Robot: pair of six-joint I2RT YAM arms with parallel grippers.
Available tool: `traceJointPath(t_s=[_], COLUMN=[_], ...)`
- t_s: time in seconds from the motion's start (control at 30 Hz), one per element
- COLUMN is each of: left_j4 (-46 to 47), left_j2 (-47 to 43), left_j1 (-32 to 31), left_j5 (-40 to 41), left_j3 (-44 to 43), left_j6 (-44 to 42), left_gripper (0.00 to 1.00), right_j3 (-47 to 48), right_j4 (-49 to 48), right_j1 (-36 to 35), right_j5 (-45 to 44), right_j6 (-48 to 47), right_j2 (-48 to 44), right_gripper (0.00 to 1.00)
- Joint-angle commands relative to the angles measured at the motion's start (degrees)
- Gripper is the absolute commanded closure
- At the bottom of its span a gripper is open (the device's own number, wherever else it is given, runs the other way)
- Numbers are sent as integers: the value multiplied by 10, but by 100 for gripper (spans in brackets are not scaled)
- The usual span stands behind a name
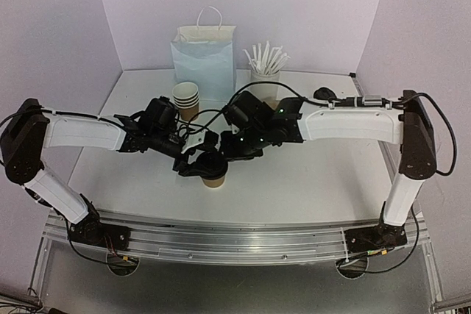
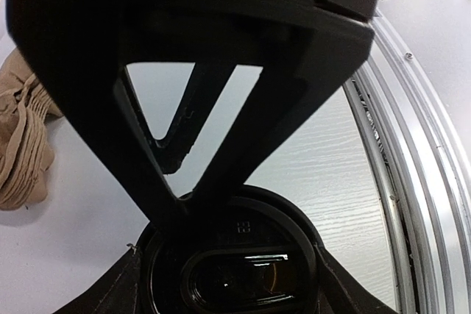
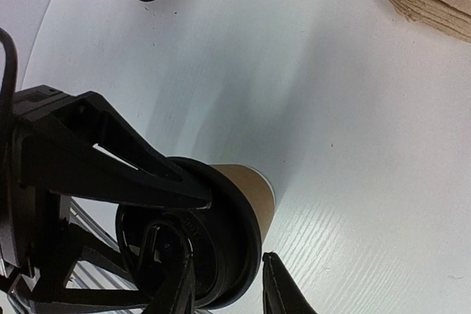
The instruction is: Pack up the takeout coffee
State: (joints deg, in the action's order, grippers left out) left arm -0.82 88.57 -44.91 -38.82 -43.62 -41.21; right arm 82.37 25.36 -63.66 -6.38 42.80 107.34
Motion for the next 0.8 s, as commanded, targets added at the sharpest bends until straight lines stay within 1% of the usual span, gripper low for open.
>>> traceJointPath(t_s=[0.0, 0.13, 0.33, 0.43, 0.63, 0.77], left_j4=[-92, -79, -68, -68, -61, -63], left_j2=[71, 81, 82, 85, 80, 80], left_j1=[-4, -3, -3, -3, -3, -3], left_j5=[48, 52, 54, 55, 57, 57], left_j3=[30, 31, 33, 28, 32, 31], left_j6=[-39, -28, -12, -1, 6, 6], left_gripper=[37, 38, 39, 39, 38, 38], right_j3=[-14, -16, -14, -21, -42, -87], right_j4=[4, 3, -5, -5, -7, -11], right_j1=[-1, 3, 13, 13, 16, 36], right_j5=[-13, 19, 72, 87, 114, 143], right_j6=[22, 26, 39, 44, 67, 126], right_j2=[-32, -22, -12, -17, -66, -84], right_gripper=[72, 72, 78, 79, 79, 79])
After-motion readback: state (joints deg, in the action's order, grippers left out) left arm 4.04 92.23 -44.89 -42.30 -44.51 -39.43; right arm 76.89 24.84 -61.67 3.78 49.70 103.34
